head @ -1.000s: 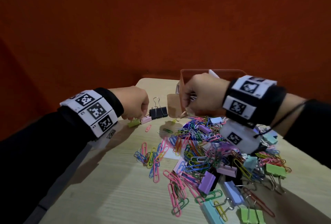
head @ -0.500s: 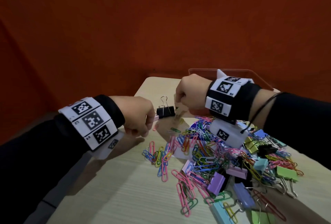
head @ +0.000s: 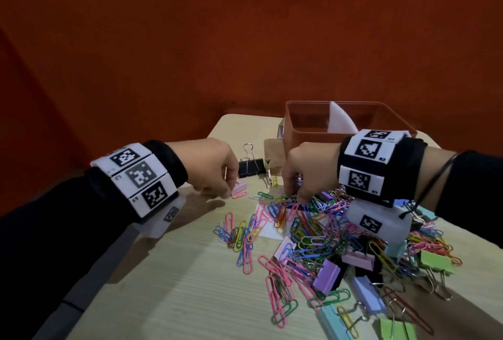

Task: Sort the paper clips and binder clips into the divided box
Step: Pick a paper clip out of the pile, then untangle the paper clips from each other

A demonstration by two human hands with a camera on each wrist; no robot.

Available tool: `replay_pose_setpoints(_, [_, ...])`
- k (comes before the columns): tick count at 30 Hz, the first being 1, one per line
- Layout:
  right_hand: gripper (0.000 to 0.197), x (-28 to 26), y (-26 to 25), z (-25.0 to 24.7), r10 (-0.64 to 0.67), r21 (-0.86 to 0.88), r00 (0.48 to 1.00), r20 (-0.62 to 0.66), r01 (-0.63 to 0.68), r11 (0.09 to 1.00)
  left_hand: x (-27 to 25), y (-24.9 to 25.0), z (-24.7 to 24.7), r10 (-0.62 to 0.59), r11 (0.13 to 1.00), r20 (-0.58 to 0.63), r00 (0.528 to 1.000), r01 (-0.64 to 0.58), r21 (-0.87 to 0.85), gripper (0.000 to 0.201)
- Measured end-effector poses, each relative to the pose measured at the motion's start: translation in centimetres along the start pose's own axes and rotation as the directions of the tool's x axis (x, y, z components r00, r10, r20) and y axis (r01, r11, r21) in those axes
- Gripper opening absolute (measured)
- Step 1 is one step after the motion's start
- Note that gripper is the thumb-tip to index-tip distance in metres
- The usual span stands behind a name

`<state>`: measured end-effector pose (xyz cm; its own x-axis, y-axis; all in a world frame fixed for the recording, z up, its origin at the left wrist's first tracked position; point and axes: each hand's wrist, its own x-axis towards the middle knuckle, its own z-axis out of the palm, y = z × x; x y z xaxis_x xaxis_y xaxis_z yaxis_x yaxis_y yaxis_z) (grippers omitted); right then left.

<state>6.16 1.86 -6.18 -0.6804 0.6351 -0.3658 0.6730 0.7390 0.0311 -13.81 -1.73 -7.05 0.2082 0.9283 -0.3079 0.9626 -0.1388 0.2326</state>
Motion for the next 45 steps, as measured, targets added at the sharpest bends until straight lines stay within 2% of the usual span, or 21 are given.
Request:
replay_pose_setpoints(4, [0.022,0.6,-0.2,0.3,-0.046,-0.048,0.999,0.000,0.046,0.998,-1.2,1.0,0.5,0.007,0.997,0.163,0.987,0.006,-0.078,0.019])
replay_pose_setpoints(7, [0.011,0.7,-0.4,0.4,-0.076,-0.083,0.997,-0.030,0.074,0.994,-2.1,1.9,1.1,0.008,0.997,0.268,0.963,0.012,-0.072,0.033])
replay_pose_setpoints(10, [0.017,0.6,-0.5,0.3,-0.069,-0.065,0.996,-0.057,0.065,0.996,-2.2,2.4,1.8,0.020,1.000,0.262,0.965,-0.013,-0.029,0.034])
replay_pose_setpoints(13, [0.025,0.9,-0.8,0.3,-0.072,-0.074,0.997,-0.001,0.072,0.995,-1.8,2.7,2.0,0.047,0.999,0.243,0.969,-0.052,0.014,0.022])
replay_pose_setpoints(17, [0.008,1.7,-1.4,0.6,-0.113,-0.170,0.993,0.029,0.116,0.979,-1.5,3.1,2.0,0.109,0.990,0.219,0.970,-0.125,0.061,0.011])
replay_pose_setpoints(18, [0.010,1.8,-1.5,0.6,-0.113,-0.187,0.993,0.032,0.117,0.975,-1.5,3.1,2.0,0.123,0.989,0.211,0.970,-0.139,0.060,0.011])
replay_pose_setpoints(22, [0.008,1.5,-1.6,0.2,-0.106,-0.169,0.994,0.014,0.107,0.980,-1.2,3.2,1.3,0.166,0.986,0.151,0.975,-0.164,-0.023,0.014])
replay_pose_setpoints(25, [0.009,0.7,-1.0,-0.5,-0.080,-0.095,0.994,-0.070,0.073,0.993,-0.7,3.3,0.1,0.194,0.978,0.074,0.978,-0.187,-0.090,0.008])
replay_pose_setpoints(30, [0.014,-1.1,1.5,-2.1,0.041,0.085,0.967,-0.251,-0.020,0.996,0.9,4.2,-1.6,0.246,0.908,-0.111,0.963,-0.269,-0.320,0.006])
replay_pose_setpoints(34, [0.015,-2.8,3.9,-3.1,0.160,0.312,0.941,-0.299,-0.063,0.948,2.5,5.6,-2.9,0.218,0.865,-0.270,0.938,-0.314,-0.390,0.004])
replay_pose_setpoints(36, [0.015,-3.3,5.1,-3.7,0.219,0.352,0.910,-0.352,-0.088,0.932,3.4,6.4,-3.7,0.203,0.846,-0.349,0.915,-0.343,-0.409,0.007])
replay_pose_setpoints(41, [0.017,-3.2,7.5,-4.7,0.358,0.430,0.794,-0.491,-0.136,0.892,5.7,8.2,-5.0,0.118,0.840,-0.515,0.849,-0.361,-0.404,0.010])
replay_pose_setpoints(45, [0.020,-2.4,8.1,-4.6,0.386,0.406,0.730,-0.564,-0.162,0.899,7.2,8.9,-5.1,0.092,0.867,-0.519,0.850,-0.324,-0.377,0.015])
